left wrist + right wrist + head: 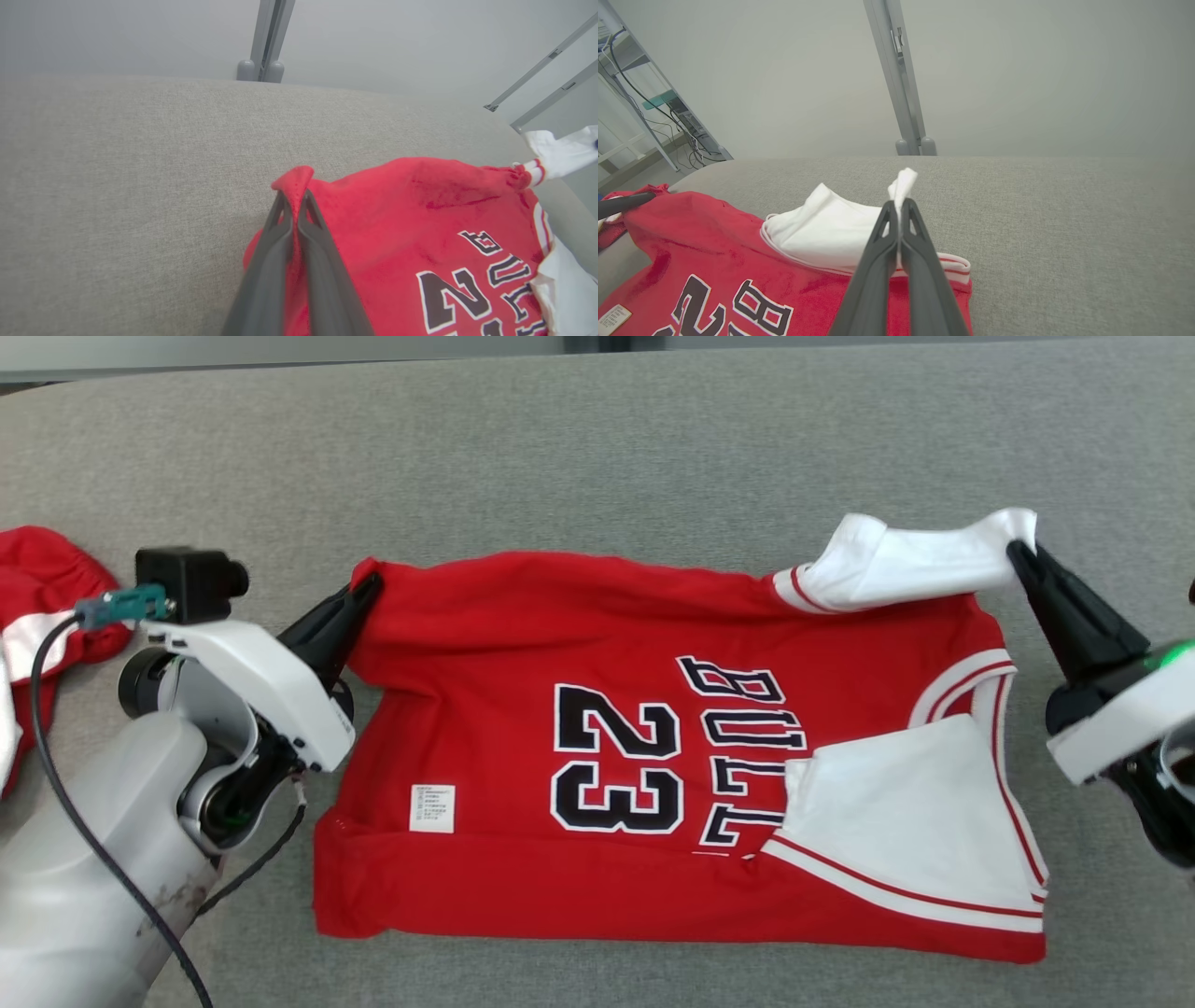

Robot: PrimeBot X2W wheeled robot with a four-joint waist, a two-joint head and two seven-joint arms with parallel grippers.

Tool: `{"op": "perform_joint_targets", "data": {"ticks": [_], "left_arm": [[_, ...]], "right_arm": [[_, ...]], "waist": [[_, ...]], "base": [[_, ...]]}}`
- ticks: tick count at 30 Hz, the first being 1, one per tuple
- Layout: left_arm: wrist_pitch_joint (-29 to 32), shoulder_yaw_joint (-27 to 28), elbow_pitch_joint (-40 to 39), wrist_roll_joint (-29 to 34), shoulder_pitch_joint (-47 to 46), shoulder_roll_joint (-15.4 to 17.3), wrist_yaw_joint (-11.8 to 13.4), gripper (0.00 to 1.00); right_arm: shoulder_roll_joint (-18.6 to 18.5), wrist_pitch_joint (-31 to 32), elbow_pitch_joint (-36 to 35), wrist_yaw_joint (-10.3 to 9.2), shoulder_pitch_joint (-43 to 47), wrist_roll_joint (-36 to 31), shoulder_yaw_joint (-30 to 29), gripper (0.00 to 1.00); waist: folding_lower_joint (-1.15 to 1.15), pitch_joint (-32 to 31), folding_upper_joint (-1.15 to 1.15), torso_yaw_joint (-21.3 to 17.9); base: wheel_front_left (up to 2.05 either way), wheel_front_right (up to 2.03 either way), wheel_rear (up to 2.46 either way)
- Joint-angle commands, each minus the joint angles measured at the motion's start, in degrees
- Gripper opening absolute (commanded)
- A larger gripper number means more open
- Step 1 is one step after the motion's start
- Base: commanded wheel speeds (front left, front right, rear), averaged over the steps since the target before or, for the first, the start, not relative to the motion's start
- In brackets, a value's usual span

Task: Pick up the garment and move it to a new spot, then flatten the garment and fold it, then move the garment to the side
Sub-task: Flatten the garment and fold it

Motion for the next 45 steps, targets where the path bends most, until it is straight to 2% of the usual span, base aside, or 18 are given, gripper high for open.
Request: {"op": "perform_joint_targets", "data": {"ticks": [1, 5, 10, 19, 20, 21, 22, 23, 24, 28, 32, 34, 36, 39, 42, 43, 45], "left_arm": [[-0.36, 0.16, -0.56, 0.06, 1.01, 0.64, 0.57, 0.00], [-1.64, 0.58, -3.46, 0.37, 3.89, 2.81, 2.45, 0.00], [-3.31, 0.89, -8.02, -0.76, 10.55, 5.70, 5.42, 0.00], [-4.38, 0.83, -10.28, -3.87, 18.40, 6.17, 7.41, 0.00], [-4.47, 1.00, -10.22, -4.31, 18.91, 6.05, 7.66, 0.17], [-4.60, 1.14, -9.99, -4.57, 19.23, 6.05, 7.86, 0.48], [-4.80, 1.35, -9.65, -4.91, 19.75, 6.08, 8.12, 0.91], [-5.33, 1.69, -9.39, -5.27, 20.28, 5.90, 8.64, 1.00], [-5.94, 1.96, -9.37, -5.38, 20.63, 5.70, 8.76, 1.00], [-10.54, 3.86, -9.29, -5.00, 22.21, 5.26, 10.20, 1.00], [-14.04, 6.93, -10.49, -2.75, 23.72, 4.78, 13.28, 1.00], [-14.67, 9.43, -12.62, -0.64, 24.58, 4.23, 15.73, 1.00], [-14.87, 12.96, -15.37, 3.32, 25.25, 3.61, 18.36, 1.00], [-14.89, 18.25, -20.38, 10.11, 27.84, 1.36, 20.56, 1.00], [-14.88, 22.38, -24.99, 16.87, 29.93, -0.84, 22.07, 1.00], [-14.88, 22.38, -24.99, 16.87, 29.93, -0.84, 22.07, 1.00], [-14.89, 24.31, -27.58, 20.68, 31.77, -2.36, 22.65, 1.00]], "right_arm": [[-0.88, -0.32, -0.90, -0.02, 1.34, -0.74, -0.28, 0.00], [-0.88, -0.06, -6.18, -0.02, 7.17, -1.20, -1.94, 0.00], [1.39, 1.51, -10.82, -0.02, 18.28, -1.85, -5.39, 0.00], [7.18, 5.21, -11.31, -0.01, 29.17, -4.89, -9.54, 0.00], [7.87, 5.78, -11.54, -0.01, 29.85, -5.31, -9.87, 0.00], [8.11, 6.14, -11.72, -0.01, 30.34, -5.89, -10.36, 0.00], [8.46, 6.72, -11.48, -0.02, 30.79, -6.27, -10.82, 0.29], [8.95, 7.04, -11.48, -0.01, 31.37, -6.69, -11.08, 0.69], [9.26, 7.35, -11.45, -0.01, 31.86, -7.34, -11.46, 1.00], [10.94, 6.52, -12.47, -0.01, 33.59, -9.77, -14.30, 1.00], [12.15, 3.92, -14.60, -0.02, 35.18, -12.79, -18.87, 1.00], [13.57, 2.44, -15.71, -0.01, 35.64, -15.64, -22.34, 1.00], [15.47, 1.47, -16.96, -0.01, 36.06, -18.65, -25.92, 1.00], [18.75, 0.80, -18.71, -0.01, 35.83, -23.32, -30.45, 1.00], [21.52, 1.33, -19.34, -0.01, 34.87, -27.83, -33.24, 1.00], [21.52, 1.33, -19.34, -0.01, 34.87, -27.83, -33.24, 1.00], [22.95, 1.72, -19.30, -0.01, 34.15, -30.39, -34.26, 1.00]], "waist": [[0.00, -0.18, 0.00, -0.66], [0.00, -0.56, 0.00, -1.95], [0.00, -1.99, 0.00, -3.16], [0.00, -3.81, 0.00, -3.70], [0.00, -3.92, 0.00, -3.80], [0.00, -3.94, 0.00, -3.91], [0.00, -4.01, 0.00, -4.06], [0.00, -4.17, 0.00, -4.22], [0.00, -4.24, 0.00, -4.31], [0.00, -4.85, 0.00, -4.63], [0.00, -5.97, 0.00, -4.72], [0.00, -6.61, 0.00, -4.63], [0.00, -7.24, 0.00, -4.27], [0.00, -8.17, 0.00, -3.79], [0.00, -9.01, 0.00, -3.32], [0.00, -9.01, 0.00, -3.32], [0.00, -9.75, 0.00, -3.04]], "base": [[0.00, 0.00, 0.00], [0.00, 0.00, 0.00], [0.00, 0.00, 0.00], [0.00, 0.00, 0.00], [0.00, 0.00, 0.00], [0.00, 0.00, 0.00], [0.00, 0.00, 0.00], [0.00, 0.00, 0.00], [0.00, 0.00, 0.00], [0.00, 0.00, 0.00], [0.00, 0.00, 0.00], [0.00, 0.00, 0.00], [0.00, 0.00, 0.00], [0.00, 0.00, 0.00], [0.00, 0.00, 0.00], [0.00, 0.00, 0.00], [0.00, 0.00, 0.00]]}}
